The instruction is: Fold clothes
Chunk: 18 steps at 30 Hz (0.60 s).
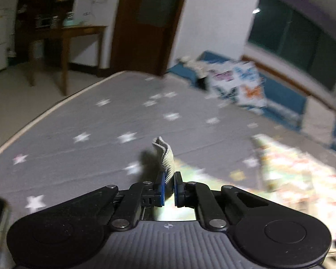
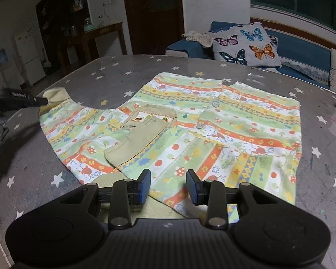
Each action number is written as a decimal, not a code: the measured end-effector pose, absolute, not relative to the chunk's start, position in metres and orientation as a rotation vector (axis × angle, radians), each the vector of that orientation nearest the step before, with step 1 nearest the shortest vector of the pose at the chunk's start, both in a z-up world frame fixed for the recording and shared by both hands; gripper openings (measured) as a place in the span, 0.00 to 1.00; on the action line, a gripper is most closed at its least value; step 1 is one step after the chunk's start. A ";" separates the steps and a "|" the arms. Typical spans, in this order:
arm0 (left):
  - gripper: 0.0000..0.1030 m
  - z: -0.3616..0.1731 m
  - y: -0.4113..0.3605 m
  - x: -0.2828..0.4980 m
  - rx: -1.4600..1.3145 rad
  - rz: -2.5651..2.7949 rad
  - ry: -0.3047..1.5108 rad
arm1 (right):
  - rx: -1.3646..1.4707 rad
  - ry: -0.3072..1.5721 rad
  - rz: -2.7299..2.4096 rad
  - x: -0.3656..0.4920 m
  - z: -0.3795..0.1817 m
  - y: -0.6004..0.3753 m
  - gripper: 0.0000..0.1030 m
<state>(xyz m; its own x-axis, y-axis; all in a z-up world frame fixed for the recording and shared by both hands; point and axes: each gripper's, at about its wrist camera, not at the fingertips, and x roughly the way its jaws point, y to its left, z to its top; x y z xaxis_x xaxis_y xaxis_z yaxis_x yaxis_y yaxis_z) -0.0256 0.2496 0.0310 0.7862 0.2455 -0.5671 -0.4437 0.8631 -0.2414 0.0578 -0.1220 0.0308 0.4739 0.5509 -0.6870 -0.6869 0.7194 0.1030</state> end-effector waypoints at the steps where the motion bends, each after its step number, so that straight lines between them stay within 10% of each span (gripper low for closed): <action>1: 0.08 0.039 0.240 -0.024 -0.377 0.341 0.535 | -0.190 0.762 0.758 0.058 0.031 -0.124 0.34; 18: 0.08 0.071 0.059 0.046 -0.352 -0.287 0.497 | -0.033 0.745 0.588 0.073 0.038 -0.192 0.34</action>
<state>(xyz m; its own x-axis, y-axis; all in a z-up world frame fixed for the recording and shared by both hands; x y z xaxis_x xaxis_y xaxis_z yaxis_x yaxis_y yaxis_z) 0.0457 0.0586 0.0711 0.8412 -0.3505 -0.4117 0.1818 0.9004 -0.3952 0.0732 -0.1919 0.0379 0.5825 0.4920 -0.6471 -0.5146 0.8394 0.1749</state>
